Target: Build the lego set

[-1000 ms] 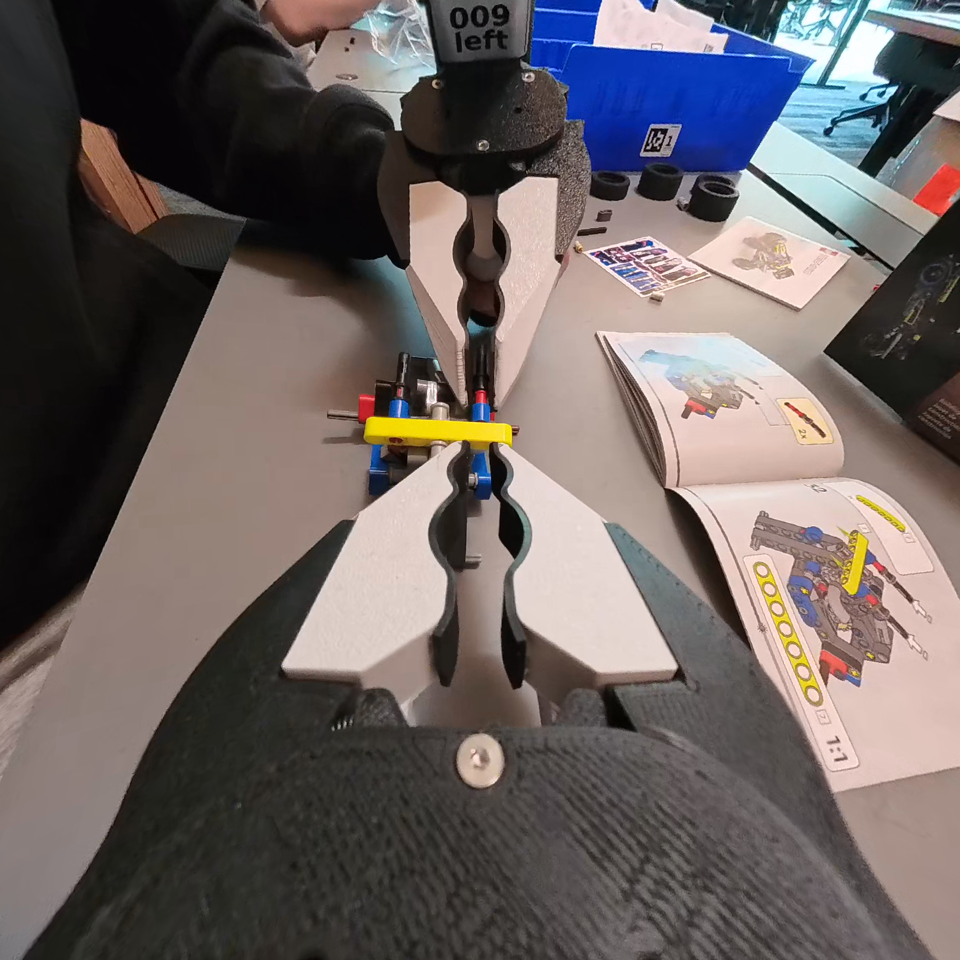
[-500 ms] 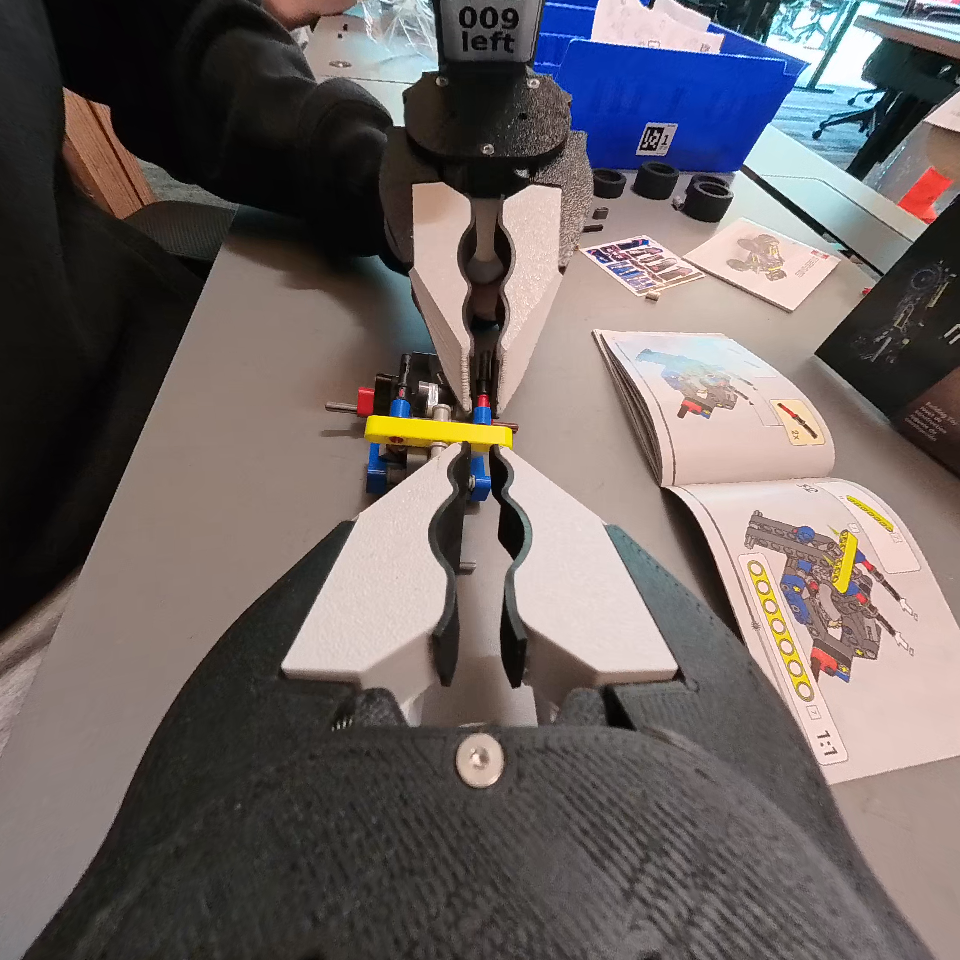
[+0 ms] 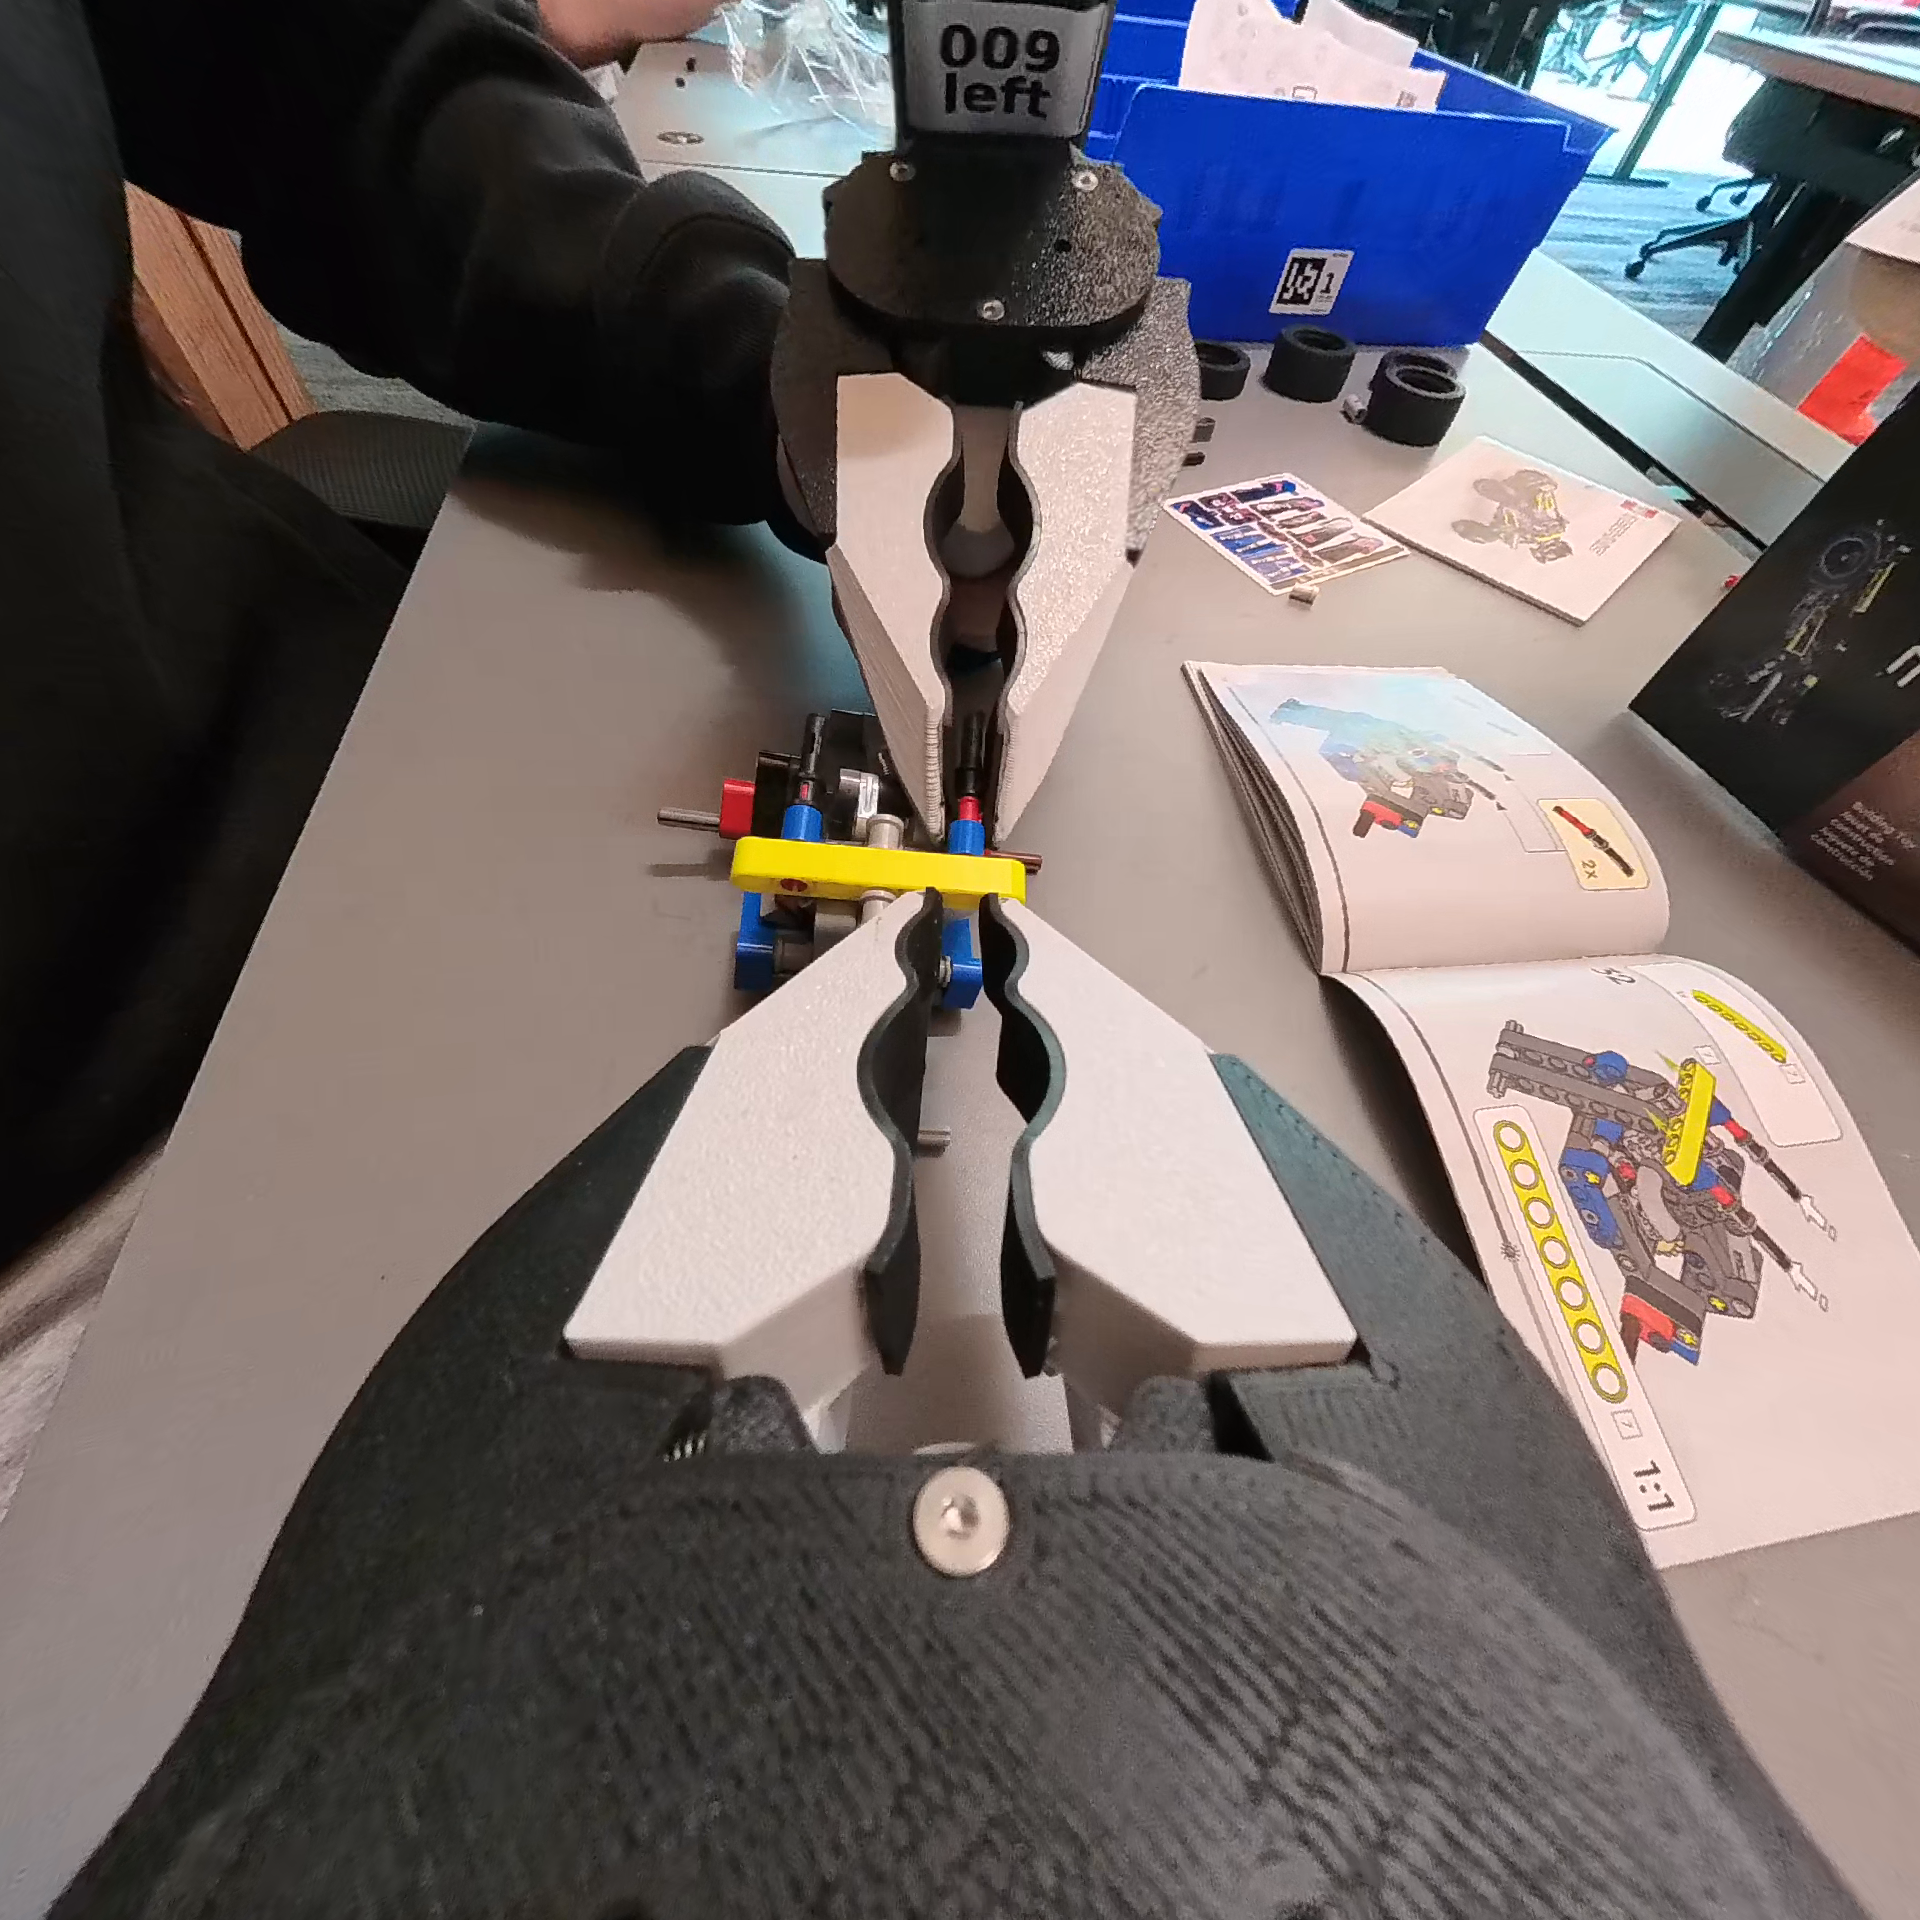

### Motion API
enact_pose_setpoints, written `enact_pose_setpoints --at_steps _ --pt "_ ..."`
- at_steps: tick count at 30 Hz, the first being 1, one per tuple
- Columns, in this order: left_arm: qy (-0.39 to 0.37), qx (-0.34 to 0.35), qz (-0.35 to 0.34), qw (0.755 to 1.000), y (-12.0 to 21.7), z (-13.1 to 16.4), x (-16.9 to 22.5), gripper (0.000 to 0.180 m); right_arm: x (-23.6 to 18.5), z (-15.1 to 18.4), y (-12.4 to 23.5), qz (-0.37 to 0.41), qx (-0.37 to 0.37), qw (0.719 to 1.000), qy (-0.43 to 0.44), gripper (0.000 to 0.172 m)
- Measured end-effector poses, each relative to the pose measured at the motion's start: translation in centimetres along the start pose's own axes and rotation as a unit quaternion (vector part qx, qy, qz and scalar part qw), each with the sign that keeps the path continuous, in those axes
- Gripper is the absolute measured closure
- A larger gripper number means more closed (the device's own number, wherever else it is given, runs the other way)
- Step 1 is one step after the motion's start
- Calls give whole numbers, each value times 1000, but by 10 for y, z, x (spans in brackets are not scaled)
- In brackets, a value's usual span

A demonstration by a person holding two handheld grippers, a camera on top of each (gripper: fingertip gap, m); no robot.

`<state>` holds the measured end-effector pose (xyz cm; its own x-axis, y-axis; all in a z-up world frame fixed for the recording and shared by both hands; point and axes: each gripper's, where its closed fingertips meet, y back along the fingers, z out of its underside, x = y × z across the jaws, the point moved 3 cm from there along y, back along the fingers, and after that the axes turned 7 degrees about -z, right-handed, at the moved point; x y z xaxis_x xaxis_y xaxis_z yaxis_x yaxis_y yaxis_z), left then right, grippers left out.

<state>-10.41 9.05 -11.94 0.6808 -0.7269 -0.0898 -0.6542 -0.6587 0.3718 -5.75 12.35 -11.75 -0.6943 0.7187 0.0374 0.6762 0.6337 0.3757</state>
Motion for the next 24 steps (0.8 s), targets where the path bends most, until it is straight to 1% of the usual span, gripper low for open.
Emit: enact_pose_setpoints --at_steps 6,9,10,11,13,15,18,19,20,21,23,24 --pt "-9 -8 -1 1000 1 0 0 177 0 0 -1 2 -1 1000 0 169" --pt "-24 7 2 1000 5 -1 1 177 -1 0 -2 -5 0 1000 1 168" --pt "-27 15 -1 1000 7 -2 1 177 -1 -1 -2 -8 3 1000 -1 172" --pt "-34 20 -6 999 9 -3 -1 176 -2 -1 -2 -9 4 1000 3 172" --pt "-39 32 -7 999 14 -5 -1 176 0 0 -4 2 -5 1000 4 172" --pt "-35 34 -8 999 18 -4 0 165 0 2 -6 5 -17 1000 8 172" --pt "-35 29 -18 999 26 -2 -1 163 2 1 -5 8 -10 1000 2 172" --pt "-28 31 -26 999 30 -3 -2 166 3 0 -4 7 -5 1000 -4 172" --pt "-20 32 -27 999 33 -3 -3 176 4 0 -3 6 -1 1000 -10 172" --pt "-10 30 -26 999 35 -2 -4 179 4 0 -3 1 -1 1000 -15 170" --pt "3 29 -27 999 36 -1 -3 177 3 2 -6 -7 -13 1000 -18 168" --pt "5 20 -34 999 34 1 -4 171 2 3 -8 -8 -19 1000 -16 168"
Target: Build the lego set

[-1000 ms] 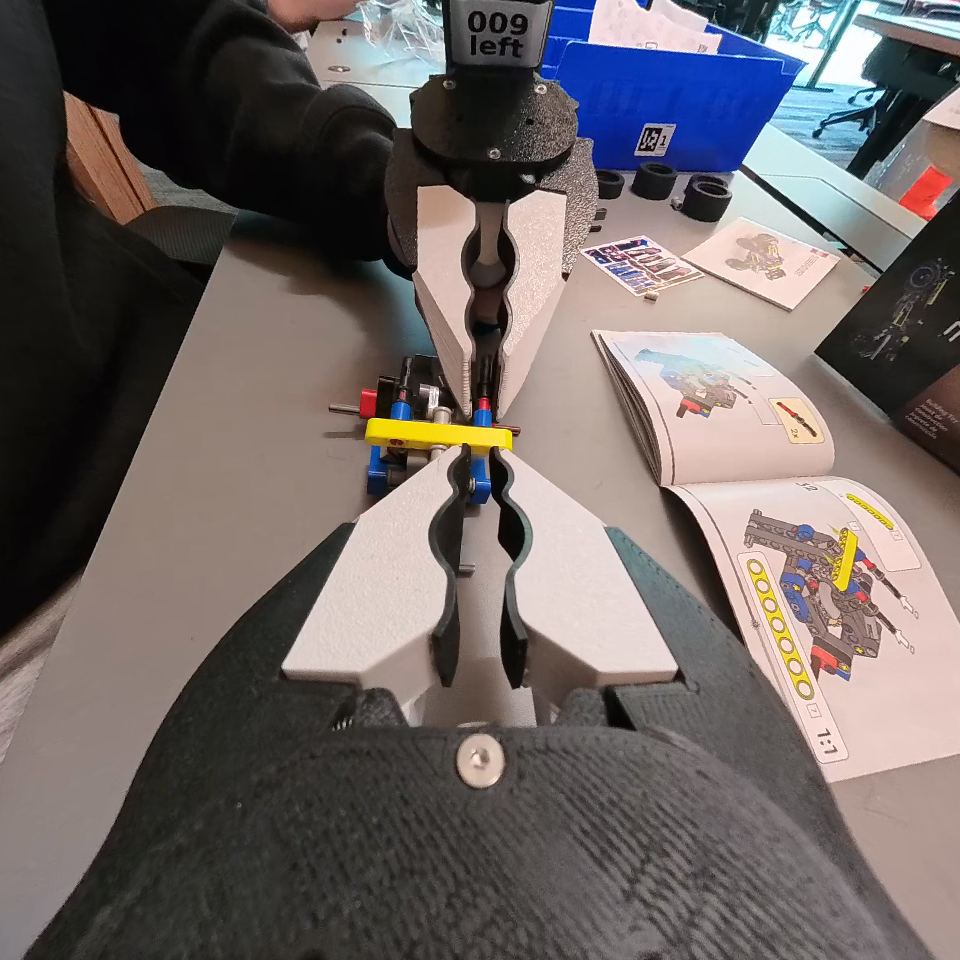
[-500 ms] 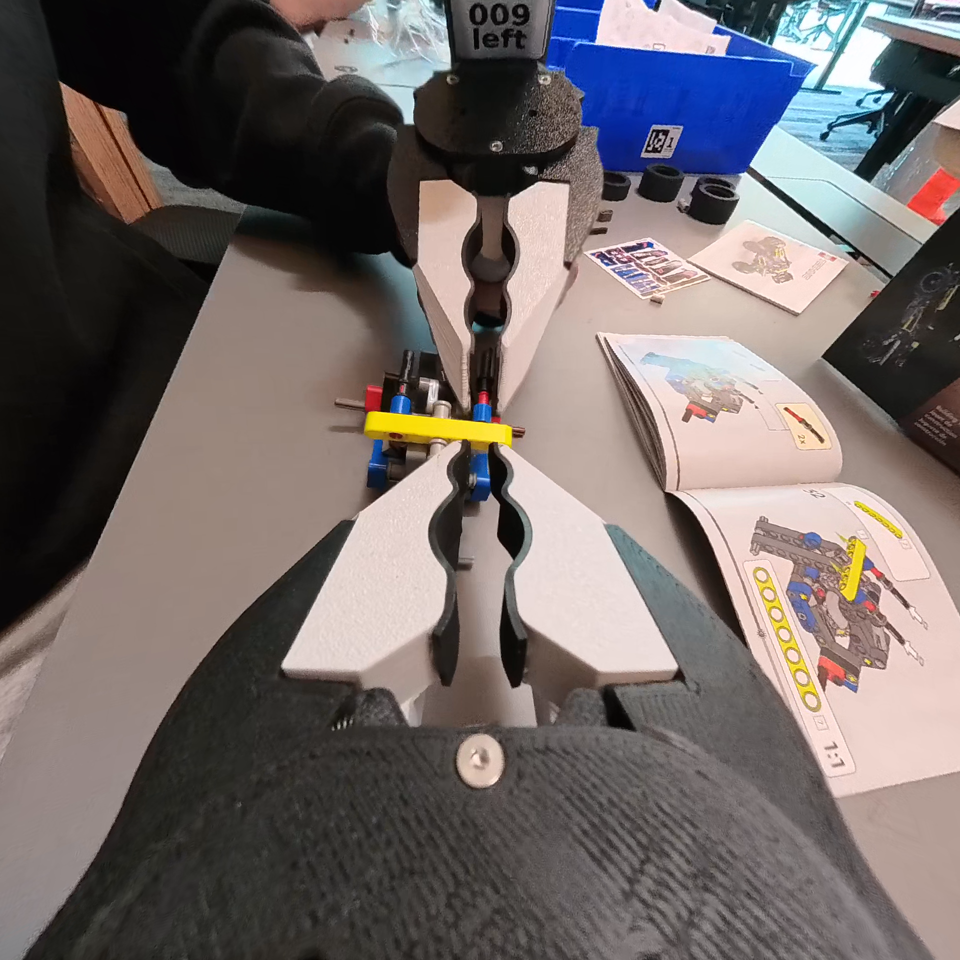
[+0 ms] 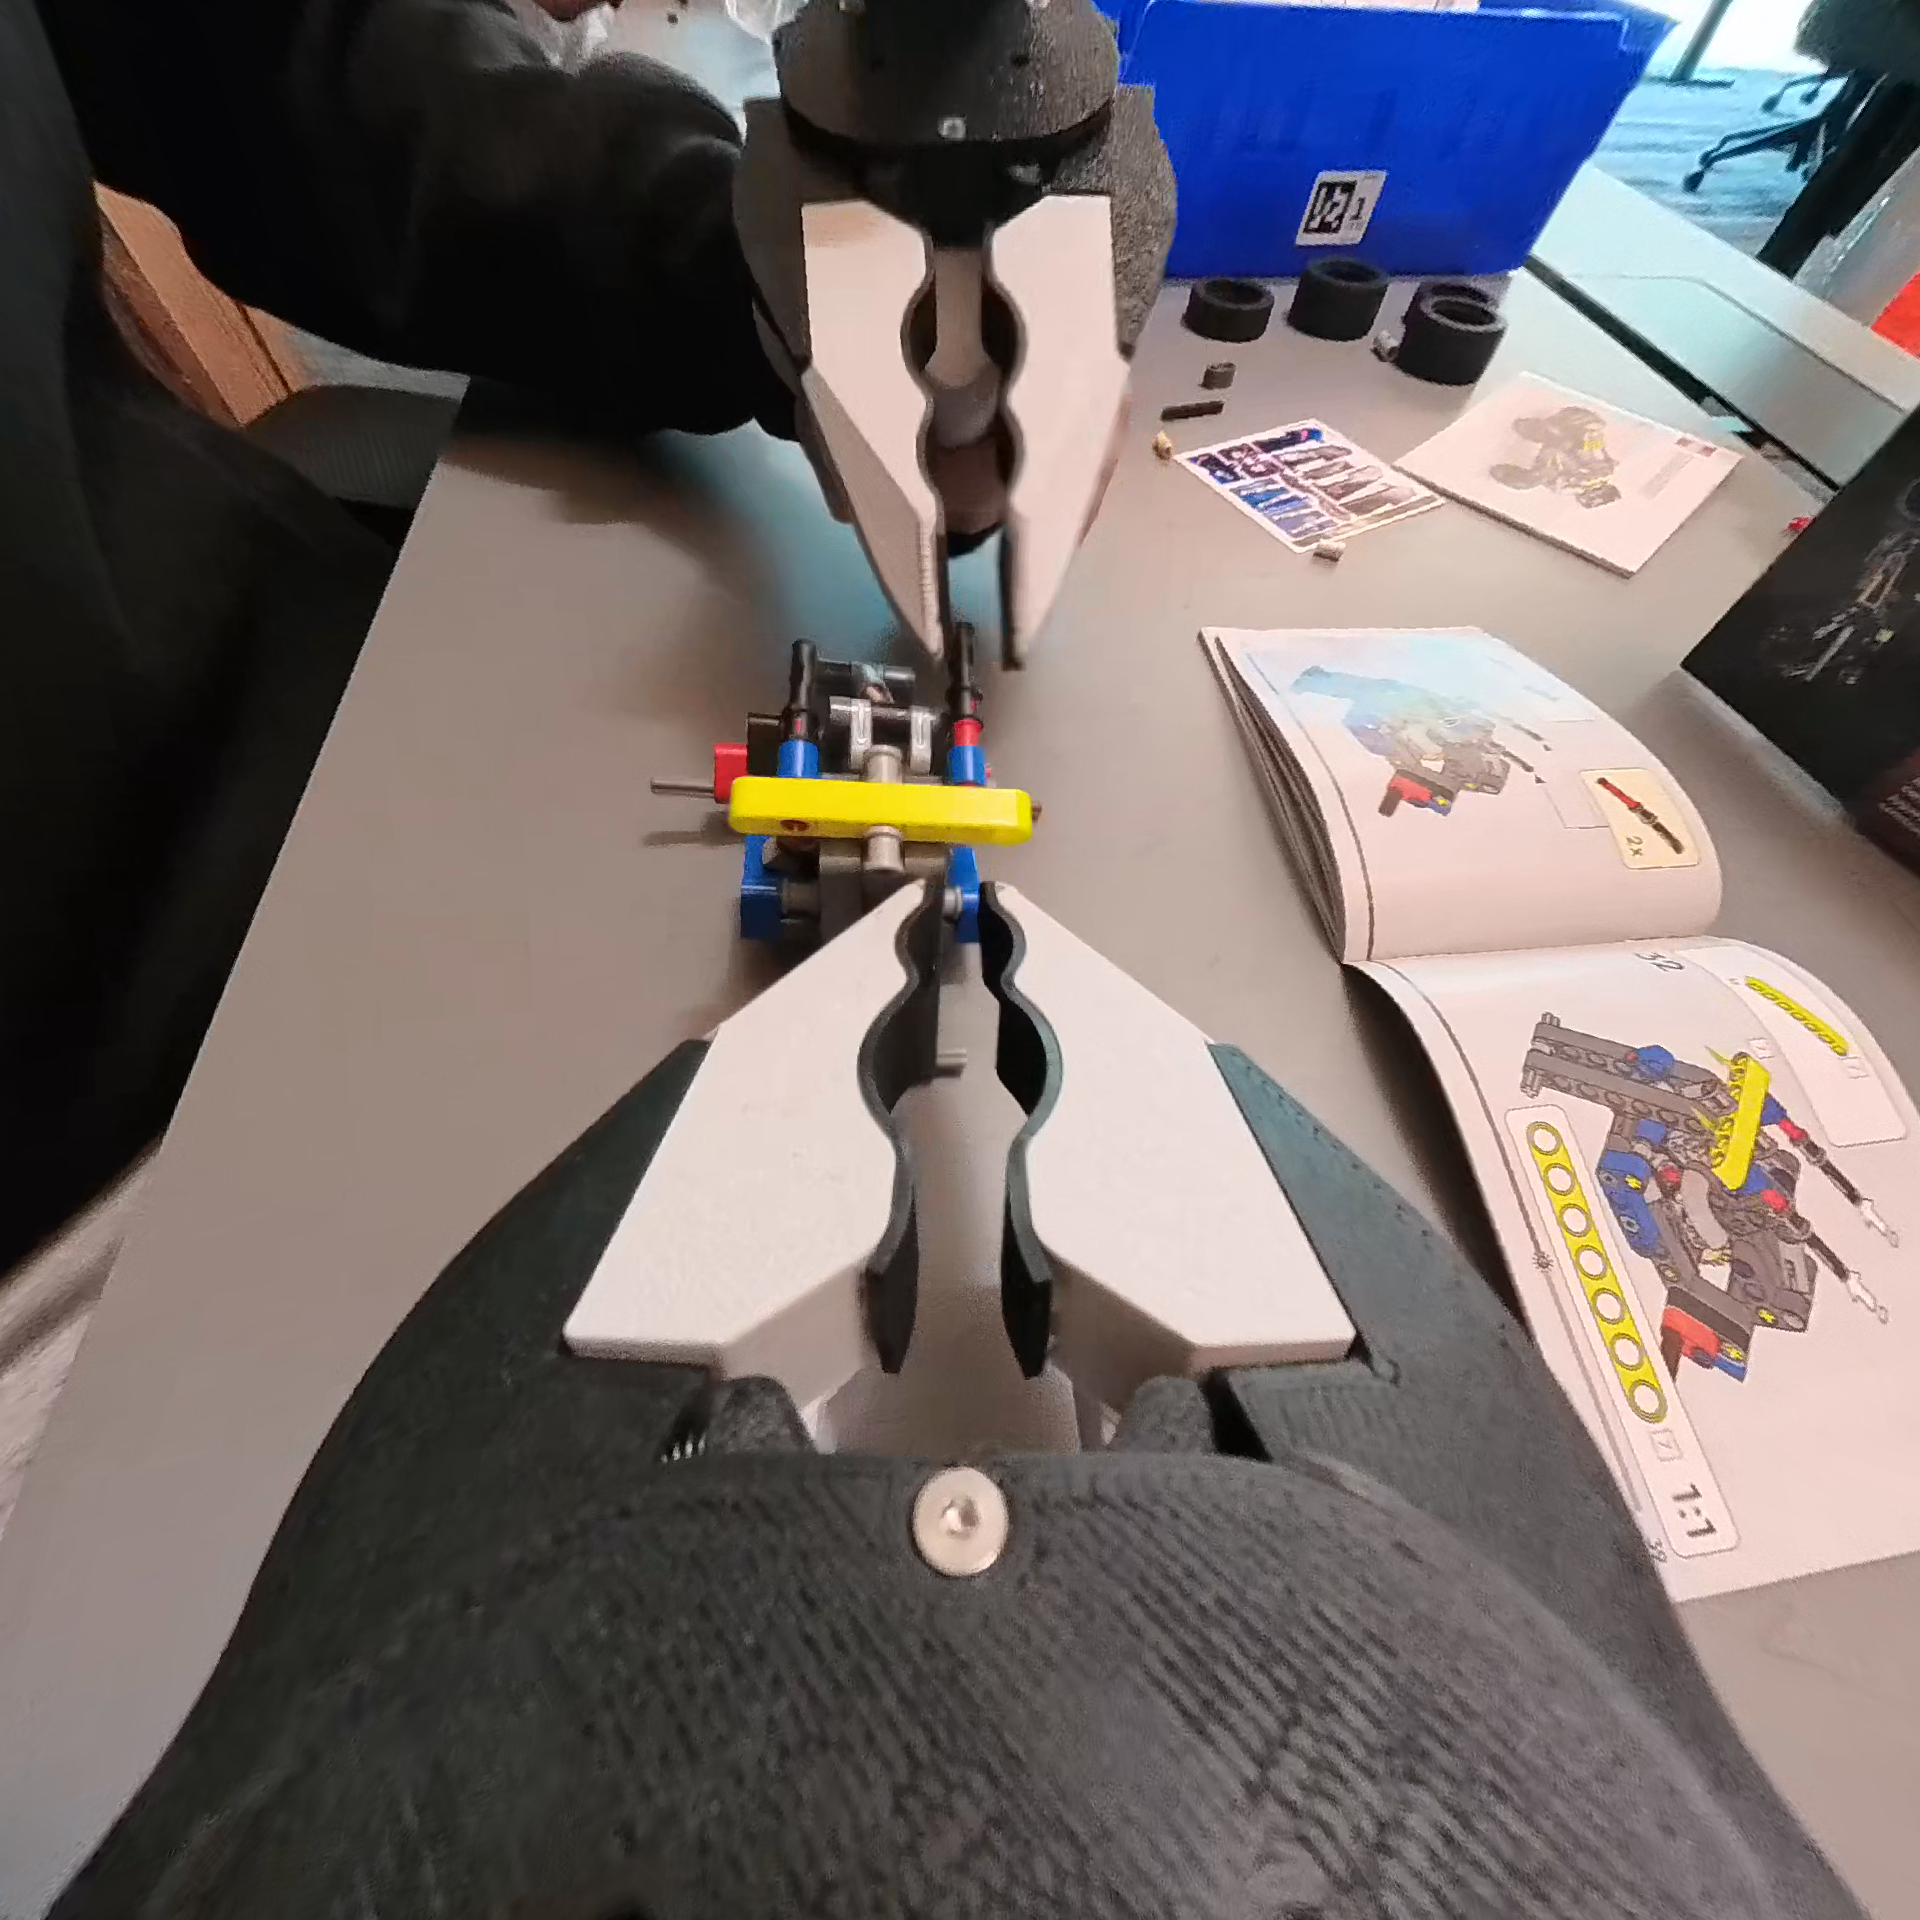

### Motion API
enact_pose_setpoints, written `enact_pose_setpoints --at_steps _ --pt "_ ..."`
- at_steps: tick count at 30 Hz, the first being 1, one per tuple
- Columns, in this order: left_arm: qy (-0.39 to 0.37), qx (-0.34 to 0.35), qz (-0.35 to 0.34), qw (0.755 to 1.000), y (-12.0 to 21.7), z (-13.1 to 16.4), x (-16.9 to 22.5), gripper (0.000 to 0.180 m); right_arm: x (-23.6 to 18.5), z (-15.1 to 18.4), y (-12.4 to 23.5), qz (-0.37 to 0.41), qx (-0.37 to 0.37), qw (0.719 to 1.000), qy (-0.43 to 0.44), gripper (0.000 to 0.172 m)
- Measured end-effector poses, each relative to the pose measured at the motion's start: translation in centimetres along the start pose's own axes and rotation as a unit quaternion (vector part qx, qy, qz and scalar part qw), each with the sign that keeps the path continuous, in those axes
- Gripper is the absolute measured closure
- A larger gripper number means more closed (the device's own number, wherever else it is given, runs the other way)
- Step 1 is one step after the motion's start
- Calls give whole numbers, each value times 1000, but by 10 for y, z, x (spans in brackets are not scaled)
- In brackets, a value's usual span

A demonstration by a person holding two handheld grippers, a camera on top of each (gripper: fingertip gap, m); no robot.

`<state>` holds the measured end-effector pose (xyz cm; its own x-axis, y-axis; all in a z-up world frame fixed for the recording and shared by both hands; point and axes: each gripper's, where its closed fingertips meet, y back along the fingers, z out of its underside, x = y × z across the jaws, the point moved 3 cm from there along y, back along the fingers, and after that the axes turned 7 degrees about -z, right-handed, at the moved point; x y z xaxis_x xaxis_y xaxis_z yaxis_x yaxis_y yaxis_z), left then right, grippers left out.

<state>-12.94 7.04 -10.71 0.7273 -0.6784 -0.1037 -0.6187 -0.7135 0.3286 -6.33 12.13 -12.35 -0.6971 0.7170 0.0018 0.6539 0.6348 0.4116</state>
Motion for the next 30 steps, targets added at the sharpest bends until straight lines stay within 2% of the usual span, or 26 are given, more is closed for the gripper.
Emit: enact_pose_setpoints --at_steps 4,8,12,16,21,30 --pt "-8 -14 2 1000 -5 2 2 177 0 1 -2 4 -6 1000 6 168" --pt "-6 -18 5 1000 -6 3 1 177 -2 -10 -2 2 30 999 14 172" --pt "12 -21 11 1000 -6 3 1 177 0 -8 -4 1 24 1000 2 172" --pt "20 -25 0 999 -3 4 -3 166 3 -9 -1 10 33 999 -4 168" --pt "18 -32 11 999 -3 6 0 178 1 -4 0 -1 17 1000 -17 167" --pt "-1 -40 17 999 -5 4 0 180 1 -7 -1 13 26 999 -15 172"
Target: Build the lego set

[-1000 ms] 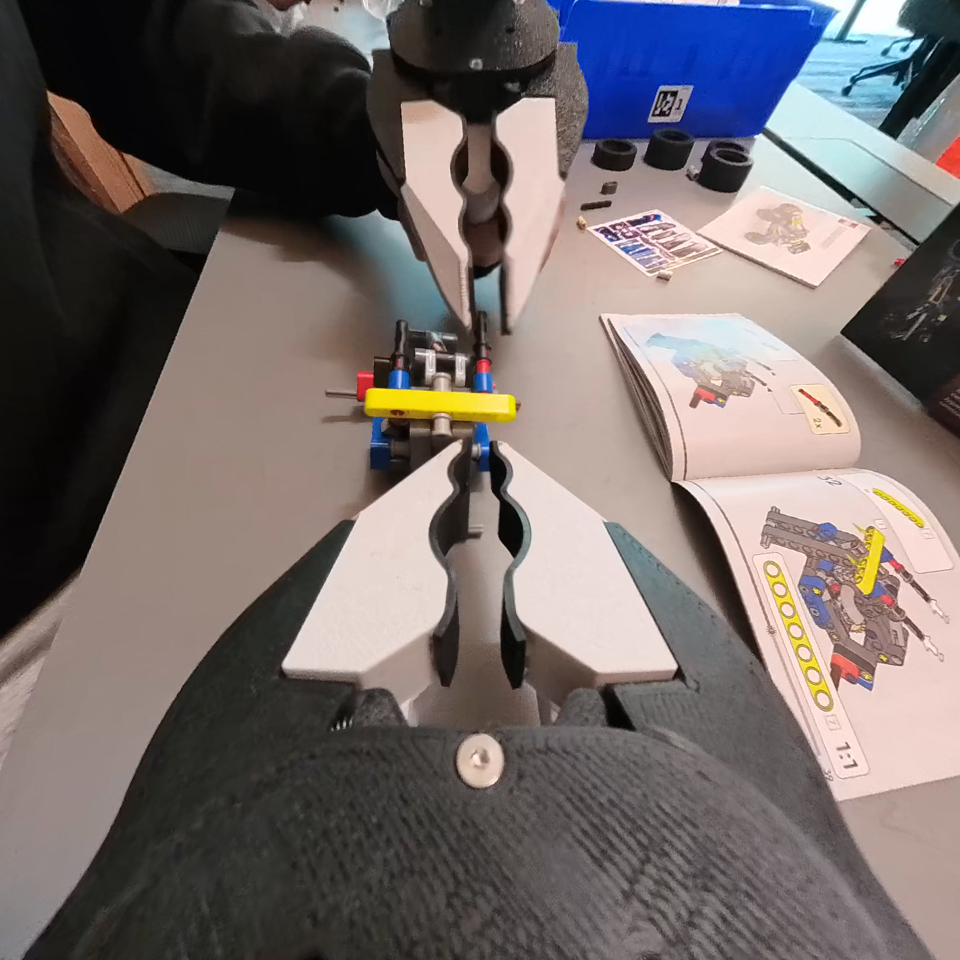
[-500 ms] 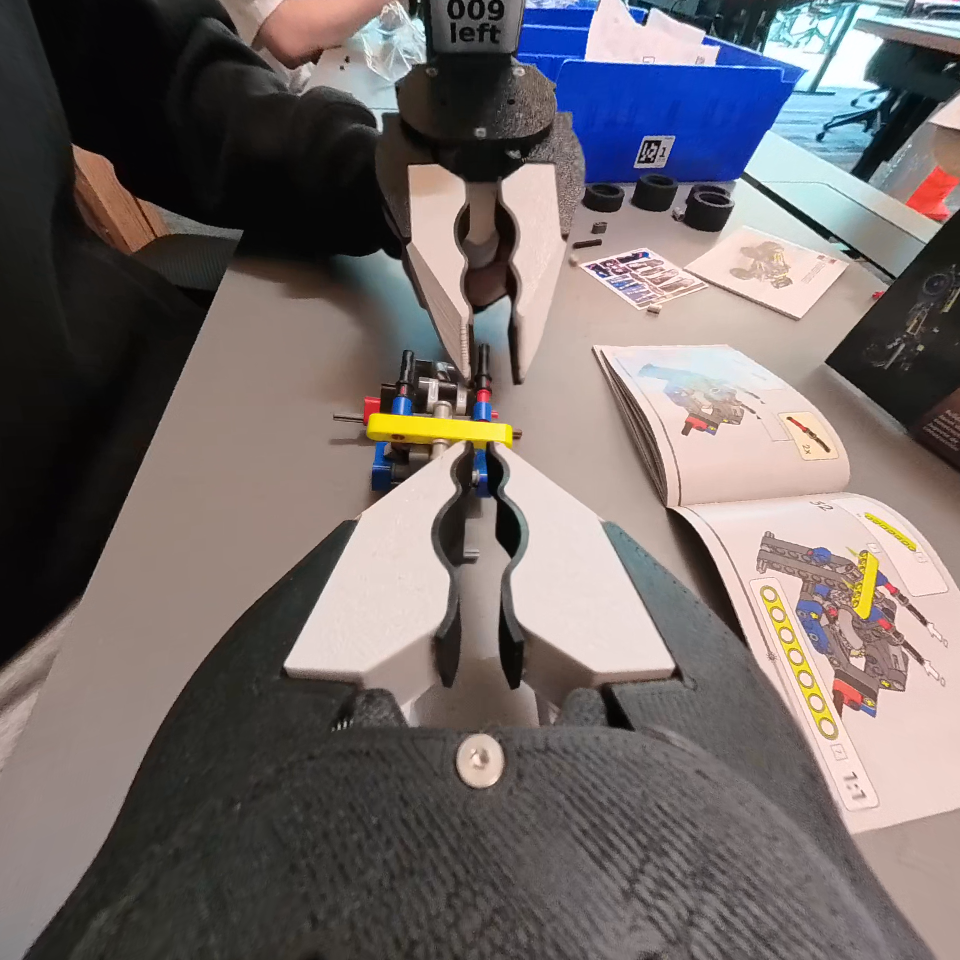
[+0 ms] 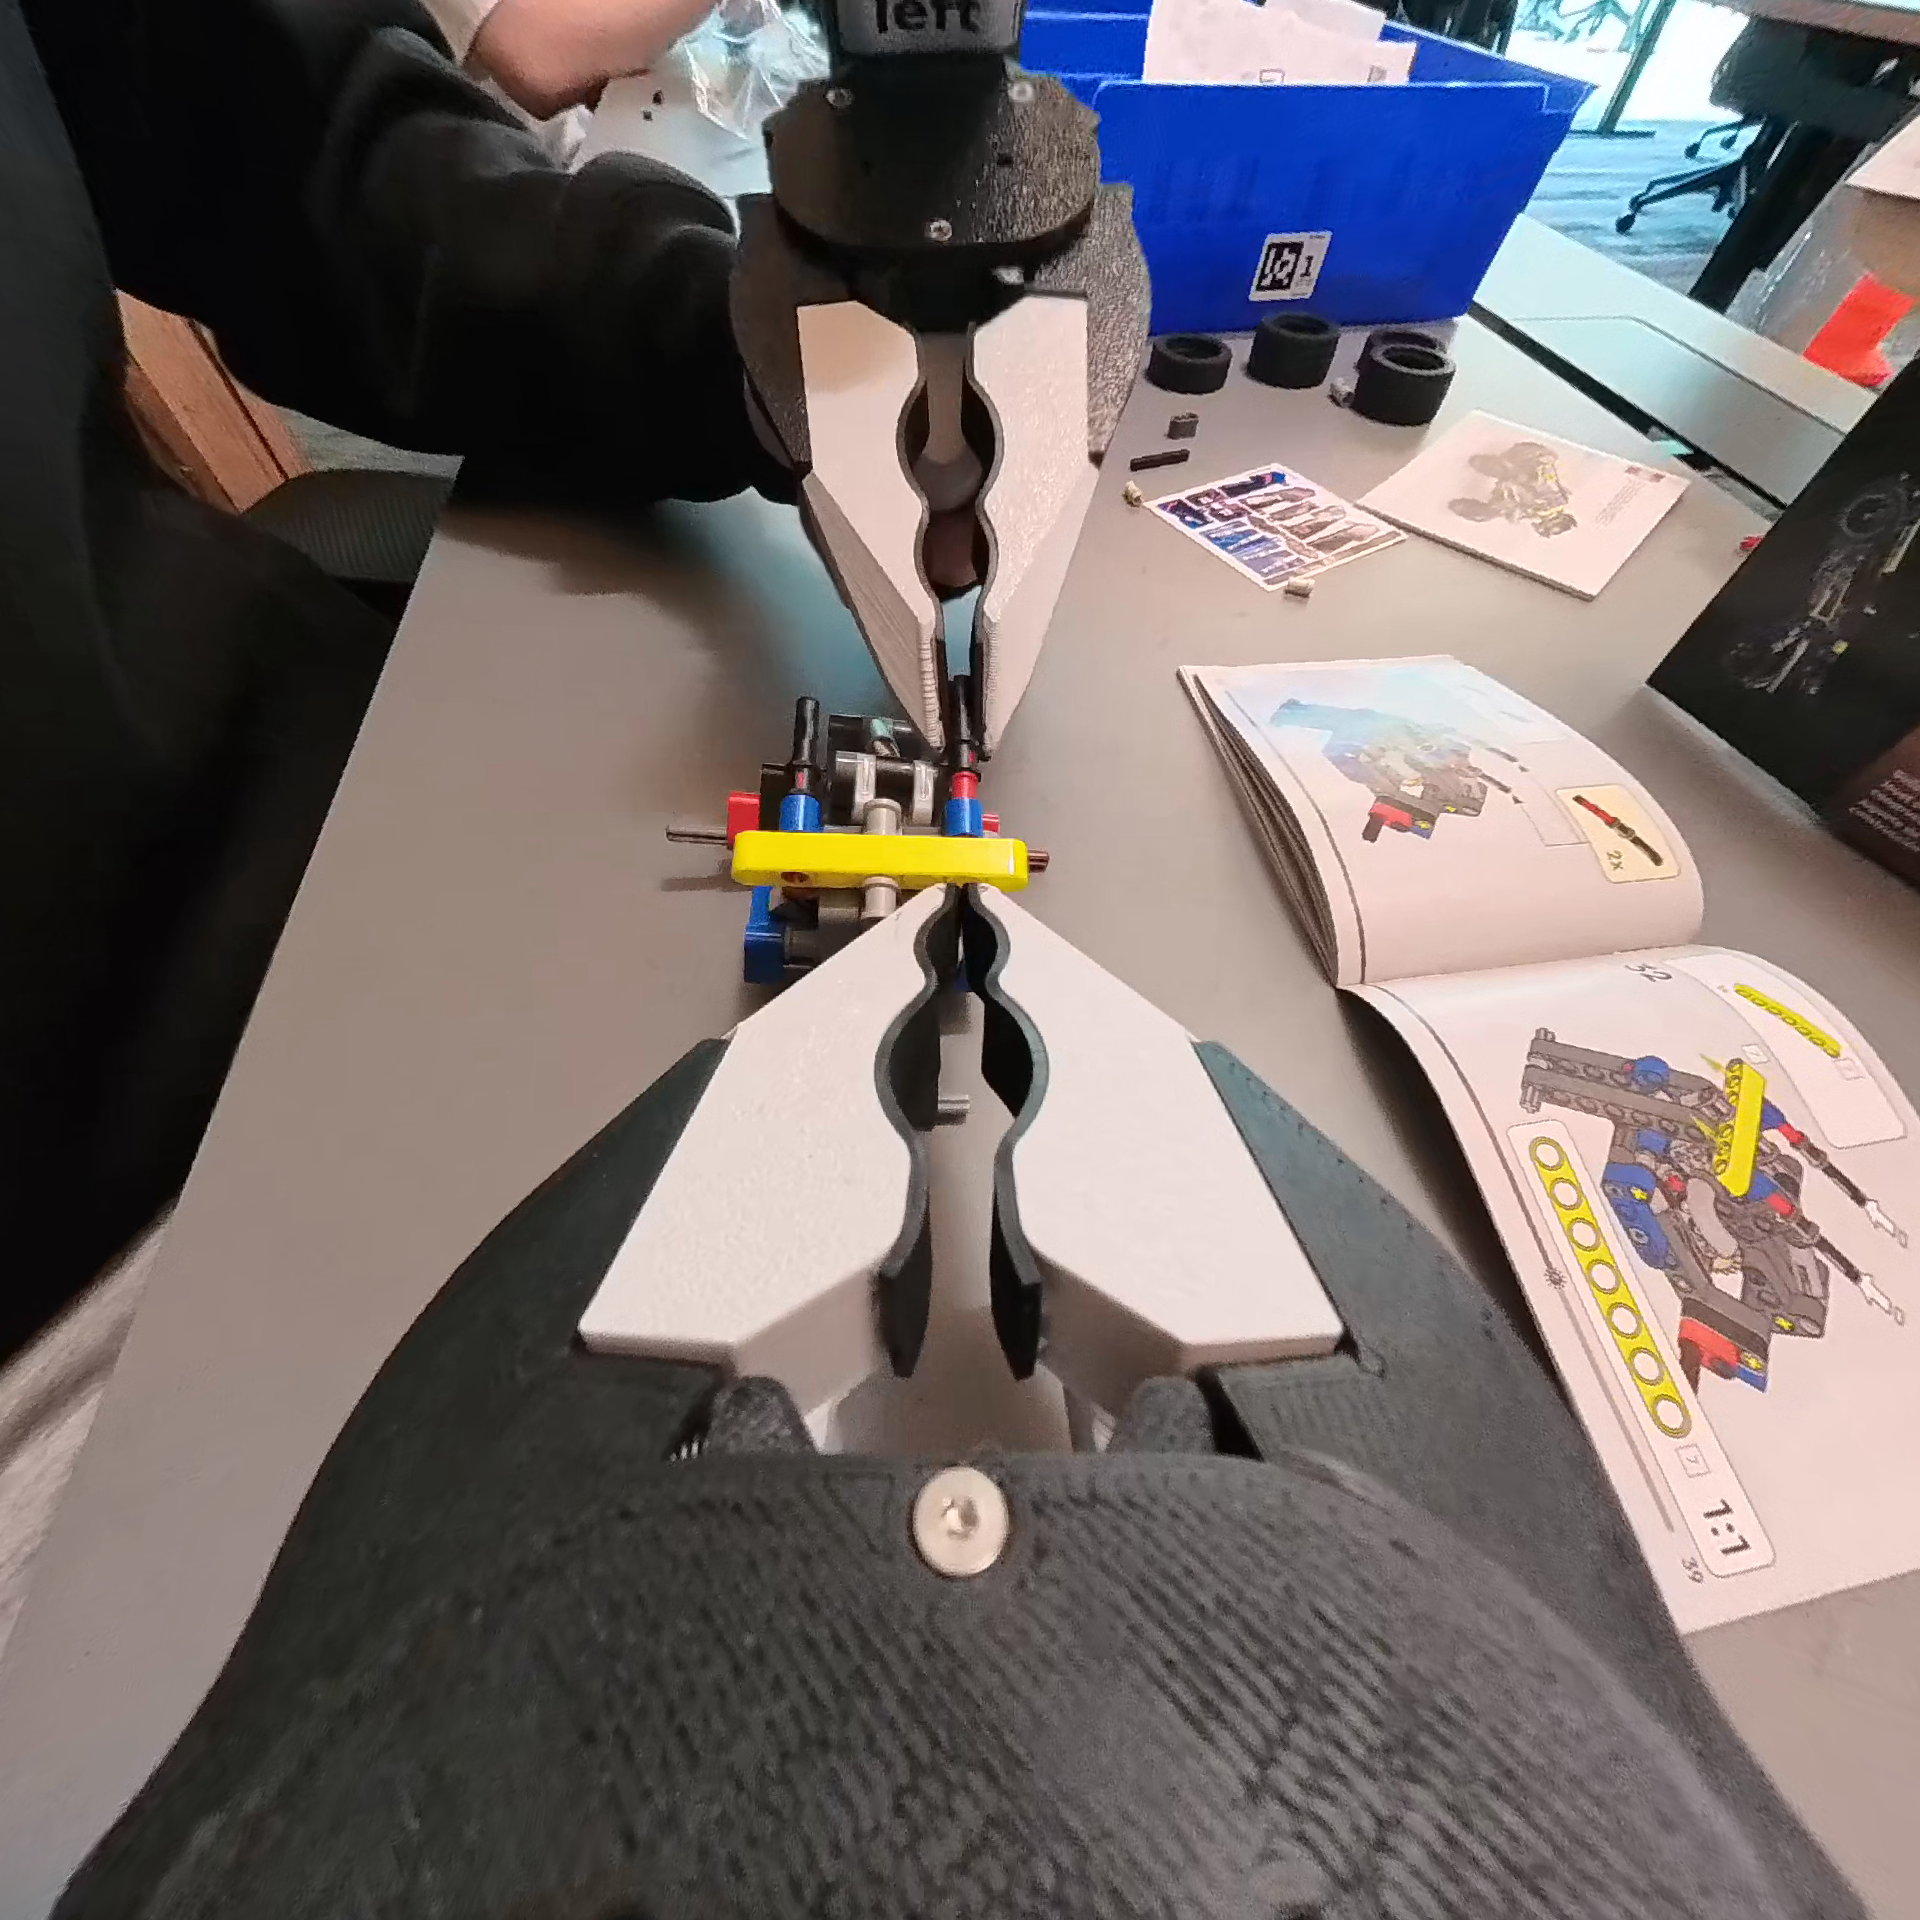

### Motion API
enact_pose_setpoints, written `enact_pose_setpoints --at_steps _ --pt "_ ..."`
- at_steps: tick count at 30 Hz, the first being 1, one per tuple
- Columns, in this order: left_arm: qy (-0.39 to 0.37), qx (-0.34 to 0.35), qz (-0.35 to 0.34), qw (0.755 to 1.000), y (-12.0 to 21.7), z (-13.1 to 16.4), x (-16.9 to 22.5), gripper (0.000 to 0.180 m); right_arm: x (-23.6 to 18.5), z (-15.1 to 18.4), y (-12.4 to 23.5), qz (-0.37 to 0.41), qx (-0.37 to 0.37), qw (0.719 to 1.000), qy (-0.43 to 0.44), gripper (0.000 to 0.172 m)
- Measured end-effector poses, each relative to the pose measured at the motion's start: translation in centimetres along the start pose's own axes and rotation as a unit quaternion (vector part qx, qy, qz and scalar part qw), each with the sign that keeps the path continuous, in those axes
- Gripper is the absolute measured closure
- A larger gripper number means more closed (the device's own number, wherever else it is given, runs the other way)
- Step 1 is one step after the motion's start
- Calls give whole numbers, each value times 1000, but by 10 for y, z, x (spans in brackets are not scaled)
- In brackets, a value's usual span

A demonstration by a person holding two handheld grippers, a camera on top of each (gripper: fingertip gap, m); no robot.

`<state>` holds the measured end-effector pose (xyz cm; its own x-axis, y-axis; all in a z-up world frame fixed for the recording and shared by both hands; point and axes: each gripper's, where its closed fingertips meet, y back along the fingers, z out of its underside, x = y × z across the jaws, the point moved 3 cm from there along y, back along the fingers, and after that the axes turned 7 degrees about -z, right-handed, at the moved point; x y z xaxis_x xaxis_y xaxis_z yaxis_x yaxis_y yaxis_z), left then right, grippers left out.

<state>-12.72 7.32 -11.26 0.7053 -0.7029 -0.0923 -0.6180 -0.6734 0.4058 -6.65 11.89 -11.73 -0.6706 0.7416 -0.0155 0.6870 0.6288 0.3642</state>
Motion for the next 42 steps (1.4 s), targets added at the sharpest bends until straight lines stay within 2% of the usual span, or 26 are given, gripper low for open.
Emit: enact_pose_setpoints --at_steps 11,29,42 --pt "-6 -8 -3 1000 1 2 0 180 1 0 -3 -18 0 999 -27 172" --pt "-6 -4 39 999 -2 3 -3 180 1 -1 -4 -1 -4 1000 3 172" --pt "-5 -2 38 999 -5 3 -5 180 1 -1 -4 1 -4 1000 1 172"
